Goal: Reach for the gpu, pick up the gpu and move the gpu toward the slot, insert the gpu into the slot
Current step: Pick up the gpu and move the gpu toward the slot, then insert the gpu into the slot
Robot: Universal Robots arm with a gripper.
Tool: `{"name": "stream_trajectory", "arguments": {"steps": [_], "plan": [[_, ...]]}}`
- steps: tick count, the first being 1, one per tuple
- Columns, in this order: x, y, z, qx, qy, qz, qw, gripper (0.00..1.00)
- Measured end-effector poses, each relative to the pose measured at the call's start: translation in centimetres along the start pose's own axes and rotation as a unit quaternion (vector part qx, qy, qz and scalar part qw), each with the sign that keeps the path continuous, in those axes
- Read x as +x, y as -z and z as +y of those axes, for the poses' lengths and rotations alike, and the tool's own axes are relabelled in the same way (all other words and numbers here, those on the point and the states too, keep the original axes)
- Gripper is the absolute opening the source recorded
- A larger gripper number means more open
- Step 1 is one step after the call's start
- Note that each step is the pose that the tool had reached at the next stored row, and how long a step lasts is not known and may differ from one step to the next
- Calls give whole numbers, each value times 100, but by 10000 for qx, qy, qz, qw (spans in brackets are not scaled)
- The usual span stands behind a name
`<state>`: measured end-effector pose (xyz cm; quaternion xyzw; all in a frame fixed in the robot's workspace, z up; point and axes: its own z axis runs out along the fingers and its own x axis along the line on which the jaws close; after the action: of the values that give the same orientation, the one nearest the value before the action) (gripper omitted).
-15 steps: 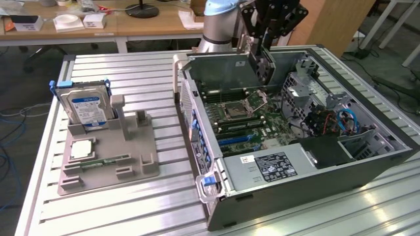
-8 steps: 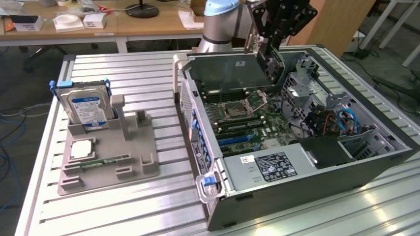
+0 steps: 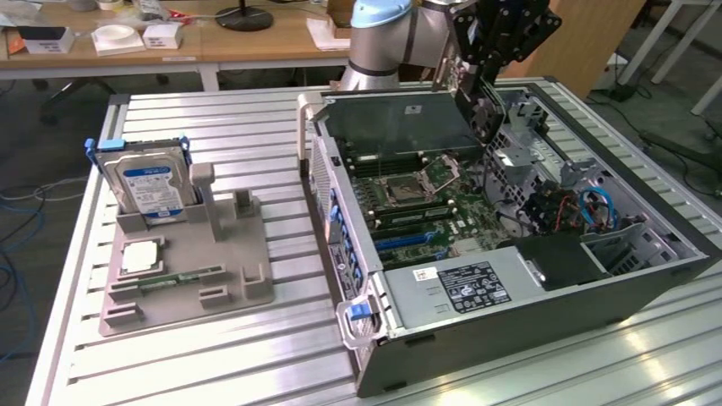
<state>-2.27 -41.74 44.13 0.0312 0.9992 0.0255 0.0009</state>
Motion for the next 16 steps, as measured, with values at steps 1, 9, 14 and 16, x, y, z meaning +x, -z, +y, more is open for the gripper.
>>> {"name": "stream_trajectory", "arguments": {"steps": [1,9,14,16], "plan": [[0,0,0,0,0,0,10000,26],[0,0,0,0,0,0,10000,26],[0,0,0,0,3,0,10000,26],[0,0,0,0,51,3,10000,26]]}}
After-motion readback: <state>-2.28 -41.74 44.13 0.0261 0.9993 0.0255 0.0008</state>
